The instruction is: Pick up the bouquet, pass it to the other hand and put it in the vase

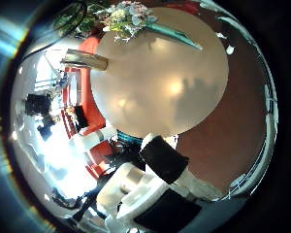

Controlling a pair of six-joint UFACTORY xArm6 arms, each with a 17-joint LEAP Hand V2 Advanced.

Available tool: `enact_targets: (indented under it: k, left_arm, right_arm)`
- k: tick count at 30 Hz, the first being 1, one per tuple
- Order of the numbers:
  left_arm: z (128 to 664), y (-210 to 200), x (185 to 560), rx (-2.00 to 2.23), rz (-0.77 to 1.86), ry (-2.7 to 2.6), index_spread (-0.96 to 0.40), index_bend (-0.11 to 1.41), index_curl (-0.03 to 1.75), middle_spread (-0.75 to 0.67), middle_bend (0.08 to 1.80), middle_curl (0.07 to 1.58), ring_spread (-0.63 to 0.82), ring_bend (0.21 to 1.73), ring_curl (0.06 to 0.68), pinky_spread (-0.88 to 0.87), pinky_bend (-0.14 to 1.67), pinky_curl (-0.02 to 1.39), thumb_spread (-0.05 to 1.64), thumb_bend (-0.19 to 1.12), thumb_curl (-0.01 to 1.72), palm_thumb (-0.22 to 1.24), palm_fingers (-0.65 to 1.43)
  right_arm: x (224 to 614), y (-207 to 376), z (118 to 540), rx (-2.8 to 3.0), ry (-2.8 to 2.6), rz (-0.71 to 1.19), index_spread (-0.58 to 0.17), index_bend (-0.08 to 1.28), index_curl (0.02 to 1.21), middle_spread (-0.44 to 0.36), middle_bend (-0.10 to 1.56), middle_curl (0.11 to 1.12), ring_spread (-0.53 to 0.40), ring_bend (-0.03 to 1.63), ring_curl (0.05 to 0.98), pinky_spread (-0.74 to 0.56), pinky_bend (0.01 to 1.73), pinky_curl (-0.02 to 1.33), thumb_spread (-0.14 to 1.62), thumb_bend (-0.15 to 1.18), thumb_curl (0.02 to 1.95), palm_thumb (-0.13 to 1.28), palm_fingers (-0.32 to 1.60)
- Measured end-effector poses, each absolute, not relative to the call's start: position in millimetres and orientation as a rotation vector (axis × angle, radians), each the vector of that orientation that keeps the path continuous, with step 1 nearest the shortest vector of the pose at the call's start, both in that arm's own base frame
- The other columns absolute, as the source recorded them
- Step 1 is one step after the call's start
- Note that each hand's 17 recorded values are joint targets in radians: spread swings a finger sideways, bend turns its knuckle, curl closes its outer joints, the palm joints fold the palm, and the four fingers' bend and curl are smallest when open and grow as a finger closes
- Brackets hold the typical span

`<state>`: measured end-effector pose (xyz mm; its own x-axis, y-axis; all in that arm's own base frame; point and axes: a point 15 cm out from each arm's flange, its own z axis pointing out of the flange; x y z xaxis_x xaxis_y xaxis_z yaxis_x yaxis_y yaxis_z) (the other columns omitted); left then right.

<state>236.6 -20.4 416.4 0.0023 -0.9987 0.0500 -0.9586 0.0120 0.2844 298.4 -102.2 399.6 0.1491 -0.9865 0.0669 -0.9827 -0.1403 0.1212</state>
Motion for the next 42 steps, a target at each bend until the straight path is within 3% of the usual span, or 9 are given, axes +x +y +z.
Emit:
enact_targets:
  k: [16,23,30,36,42]
  left_arm:
    - [423,-34,230,1.971,-0.241,-2.112,0.01,0.17,0.35,0.33,0.19,0.32,0.51,0.49,0.192,0.48,0.24,0.34,1.08,-0.02,0.32,0.37,0.15]
    - [434,-61,258,1.852,-0.238,-2.258,0.01,0.18,0.36,0.32,0.19,0.32,0.51,0.49,0.192,0.48,0.23,0.34,1.08,-0.02,0.32,0.37,0.17]
    - [450,-92,279,1.750,-0.210,-2.371,0.00,0.18,0.36,0.32,0.19,0.32,0.51,0.48,0.193,0.48,0.23,0.34,1.08,-0.02,0.32,0.37,0.17]
    - [446,-101,287,1.698,-0.236,-2.390,0.00,0.18,0.36,0.32,0.18,0.32,0.51,0.48,0.192,0.49,0.24,0.34,1.08,-0.02,0.32,0.37,0.17]
    - [441,-97,296,1.670,-0.276,-2.401,0.00,0.18,0.36,0.32,0.18,0.31,0.51,0.48,0.193,0.49,0.24,0.34,1.08,-0.02,0.32,0.36,0.17]
  right_arm:
    - [280,-107,408,2.242,-2.007,-0.045,-0.322,0.16,0.28,-0.002,0.36,0.36,0.123,0.66,0.202,0.43,0.59,0.19,1.26,-0.01,0.24,0.37,0.25]
    - [289,-106,398,2.198,-2.061,-0.119,-0.324,0.16,0.28,-0.011,0.37,0.36,0.093,0.71,0.209,0.42,0.59,0.18,1.26,-0.01,0.24,0.38,0.30]
    - [329,-133,414,2.111,-2.193,-0.165,-0.282,0.16,0.27,-0.008,0.38,0.37,0.042,0.78,0.225,0.40,0.62,0.18,1.21,-0.02,0.26,0.40,0.36]
    - [375,-160,382,2.017,-2.296,-0.323,-0.256,0.17,0.28,-0.023,0.42,0.38,-0.036,0.85,0.246,0.35,0.62,0.17,1.14,-0.02,0.29,0.44,0.41]
    - [418,-169,345,1.956,-2.335,-0.342,-0.244,0.18,0.30,-0.042,0.44,0.40,-0.094,0.88,0.257,0.30,0.62,0.16,1.11,-0.02,0.31,0.47,0.41]
